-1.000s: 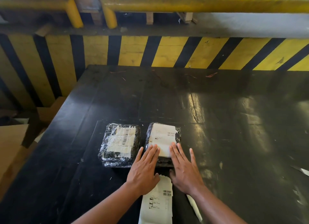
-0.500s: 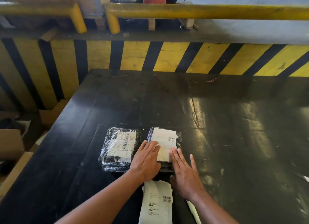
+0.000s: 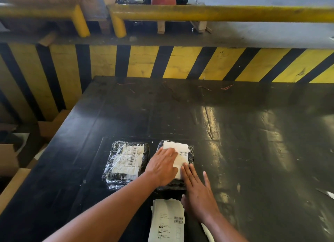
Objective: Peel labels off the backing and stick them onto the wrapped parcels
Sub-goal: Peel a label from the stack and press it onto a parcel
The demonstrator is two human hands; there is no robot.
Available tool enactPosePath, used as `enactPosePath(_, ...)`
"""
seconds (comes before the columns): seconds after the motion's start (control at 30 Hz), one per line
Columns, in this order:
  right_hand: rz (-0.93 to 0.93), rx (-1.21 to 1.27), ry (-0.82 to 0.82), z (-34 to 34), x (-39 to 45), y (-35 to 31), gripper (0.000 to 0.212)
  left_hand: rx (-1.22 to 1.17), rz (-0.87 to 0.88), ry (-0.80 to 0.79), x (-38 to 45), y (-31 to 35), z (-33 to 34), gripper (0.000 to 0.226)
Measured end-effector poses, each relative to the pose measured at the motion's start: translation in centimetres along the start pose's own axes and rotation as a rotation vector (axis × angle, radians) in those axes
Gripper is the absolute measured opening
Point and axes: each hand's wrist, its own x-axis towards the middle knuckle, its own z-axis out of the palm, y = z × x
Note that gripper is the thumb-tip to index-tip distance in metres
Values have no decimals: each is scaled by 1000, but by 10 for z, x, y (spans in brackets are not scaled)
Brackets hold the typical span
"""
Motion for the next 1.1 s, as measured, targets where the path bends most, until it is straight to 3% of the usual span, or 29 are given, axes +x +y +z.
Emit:
enactPosePath(0.1, -7, -9, -11, 2, 2, 3, 95, -32, 55, -7, 9, 10, 4, 59)
enactPosePath(0.4, -25, 44, 24, 3, 3, 6, 93, 13, -182, -75, 37, -32, -14, 70)
enactPosePath(0.53, -17, 284, 75, 1, 8, 12, 81, -289, -373, -88, 23, -26, -4, 85)
enactPosePath(0.67, 347, 555, 334, -1, 16, 12, 73, -564, -604, -5, -15, -8, 21, 86)
enactPosePath(0.73, 520, 654, 213, -8, 25, 9, 63, -696, -690, 24, -31, -1, 36, 84)
enactPosePath(0.8, 592, 761, 104, -15, 34, 6, 40, -809, -752, 95, -38, 2, 41, 79)
enactPosePath(0.87, 636, 873, 113, -21, 40, 6, 26, -846, -808, 151, -37, 5, 36, 69)
enactPosePath(1.1, 834, 1165, 94, -34, 60, 13, 45, -797, -854, 220, -24, 9, 8, 59)
